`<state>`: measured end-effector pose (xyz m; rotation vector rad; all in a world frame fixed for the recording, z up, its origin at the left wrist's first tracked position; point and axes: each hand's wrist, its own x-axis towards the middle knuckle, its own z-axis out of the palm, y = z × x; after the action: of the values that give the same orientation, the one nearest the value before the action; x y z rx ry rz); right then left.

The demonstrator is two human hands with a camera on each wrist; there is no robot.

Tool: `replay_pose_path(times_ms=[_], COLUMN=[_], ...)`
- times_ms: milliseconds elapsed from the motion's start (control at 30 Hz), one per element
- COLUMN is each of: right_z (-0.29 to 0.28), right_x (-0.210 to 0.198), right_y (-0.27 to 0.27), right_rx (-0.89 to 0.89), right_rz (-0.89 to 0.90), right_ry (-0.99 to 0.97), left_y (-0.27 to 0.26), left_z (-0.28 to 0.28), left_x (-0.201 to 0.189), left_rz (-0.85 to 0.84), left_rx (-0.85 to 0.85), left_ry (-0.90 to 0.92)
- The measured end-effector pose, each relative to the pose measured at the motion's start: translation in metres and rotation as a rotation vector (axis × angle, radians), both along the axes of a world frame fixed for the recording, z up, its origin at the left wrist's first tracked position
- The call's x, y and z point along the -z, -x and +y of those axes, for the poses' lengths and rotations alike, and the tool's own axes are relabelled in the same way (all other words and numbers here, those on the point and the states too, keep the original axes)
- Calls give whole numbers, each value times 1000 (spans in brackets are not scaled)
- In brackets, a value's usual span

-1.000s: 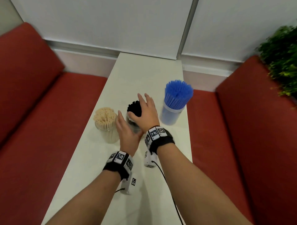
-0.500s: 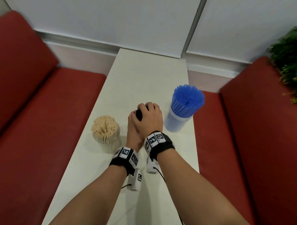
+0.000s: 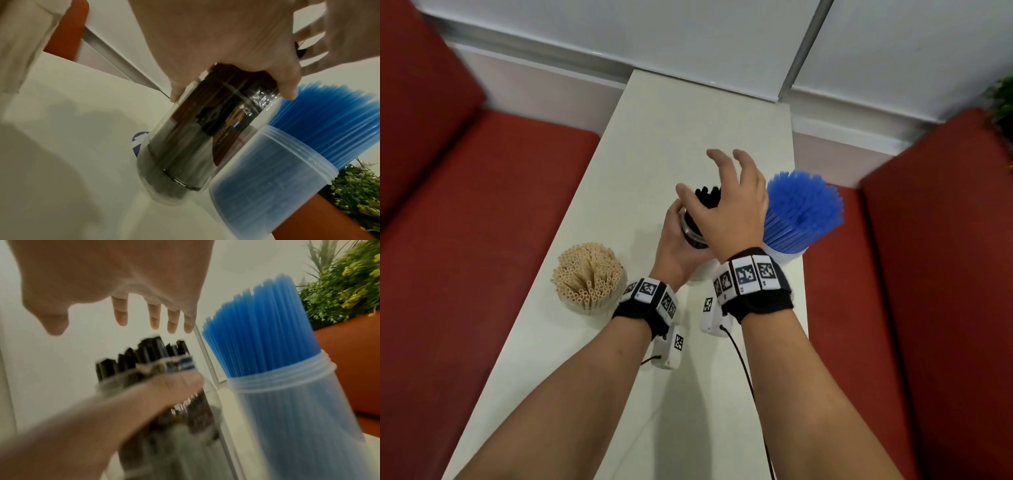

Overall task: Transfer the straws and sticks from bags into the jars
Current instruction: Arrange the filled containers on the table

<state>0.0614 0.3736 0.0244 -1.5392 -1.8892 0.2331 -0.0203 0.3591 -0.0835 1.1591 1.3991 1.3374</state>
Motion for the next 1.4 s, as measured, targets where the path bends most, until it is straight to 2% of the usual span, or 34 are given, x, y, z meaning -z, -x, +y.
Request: replay_pose_path(times_ms=[100,167,300,400,533,667,733,833,933,1033,1400], right_z=[-7,-6,7,12,-3,-43,-65,-82,-86,-83,-63], right_x=[23,34,28,13,6,41,66,97,109,112,117], right_y=[4,11,17,11,-4,-24,-33,-43,-46,-47,-51], right_rx=[-51,-14,15,-53,-57,-49,33,203,176,107,169], right_rz=[-195,-286,-233,-77,144,395,471,584,701,725,713], right_ry=[210,182,105,-18,-151,-64,-55,167,439,477,494], left_y=[-2,-2,-1,-1,0,2,4,7,3,-3,-2], left_z=[3,2,-2,-4,-5,-8,-8,-17,-30,-33,-11], left_x=[-6,-4,-13,-9,-4,-3,-2,-1,-1,1,3], left_rz=[-12,-41,17,50,-18,-110,-120,-87,-84,-116,-51], left_rx=[6,23,11,6,8,95,170,271,272,206,179], left_ry=[13,-41,-62,-79,-19,8,45,110,167,190,187])
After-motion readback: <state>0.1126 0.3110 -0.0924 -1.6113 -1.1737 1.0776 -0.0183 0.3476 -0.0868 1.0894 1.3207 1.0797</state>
